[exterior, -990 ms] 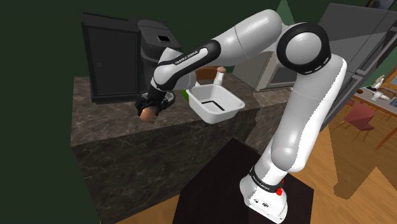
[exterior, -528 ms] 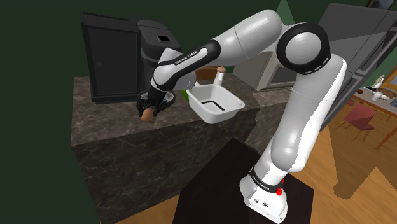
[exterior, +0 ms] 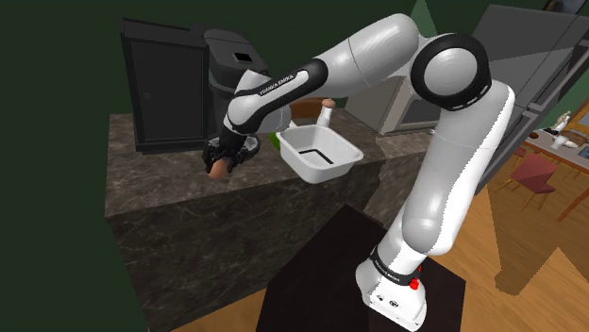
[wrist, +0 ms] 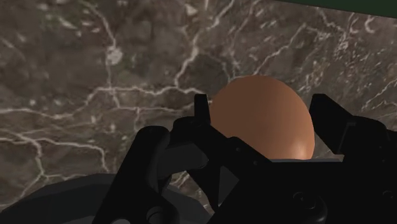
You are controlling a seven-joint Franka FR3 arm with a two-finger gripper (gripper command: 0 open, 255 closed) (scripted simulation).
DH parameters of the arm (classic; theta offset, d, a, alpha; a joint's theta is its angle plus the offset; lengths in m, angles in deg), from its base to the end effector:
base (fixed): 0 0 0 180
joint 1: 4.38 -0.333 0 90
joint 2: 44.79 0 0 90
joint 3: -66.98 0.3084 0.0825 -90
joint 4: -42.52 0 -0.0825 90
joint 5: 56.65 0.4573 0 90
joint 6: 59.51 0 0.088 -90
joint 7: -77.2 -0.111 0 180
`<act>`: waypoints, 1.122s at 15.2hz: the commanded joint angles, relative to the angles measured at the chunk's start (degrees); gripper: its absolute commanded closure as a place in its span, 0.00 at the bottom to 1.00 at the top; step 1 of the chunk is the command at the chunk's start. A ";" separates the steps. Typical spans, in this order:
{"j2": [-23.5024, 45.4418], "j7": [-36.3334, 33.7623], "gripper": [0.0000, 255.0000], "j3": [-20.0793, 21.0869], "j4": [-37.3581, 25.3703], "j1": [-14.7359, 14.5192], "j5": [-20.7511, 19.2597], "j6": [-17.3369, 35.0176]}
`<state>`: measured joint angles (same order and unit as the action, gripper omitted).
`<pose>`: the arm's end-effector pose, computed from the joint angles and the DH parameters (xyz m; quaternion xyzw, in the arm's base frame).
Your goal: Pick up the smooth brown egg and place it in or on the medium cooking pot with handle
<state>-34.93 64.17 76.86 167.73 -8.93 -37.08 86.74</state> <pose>0.6042 0.1519 0.2664 -0.9804 0.1220 -0.0637 0.1413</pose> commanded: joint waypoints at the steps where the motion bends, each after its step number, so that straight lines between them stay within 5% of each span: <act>1: -0.85 -0.38 1.00 -0.08 -0.25 0.02 -0.25 -1.09; 17: -7.54 -3.89 1.00 -0.65 -5.05 0.35 -2.52 -12.35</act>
<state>-42.05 60.57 76.23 163.14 -8.59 -39.45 75.25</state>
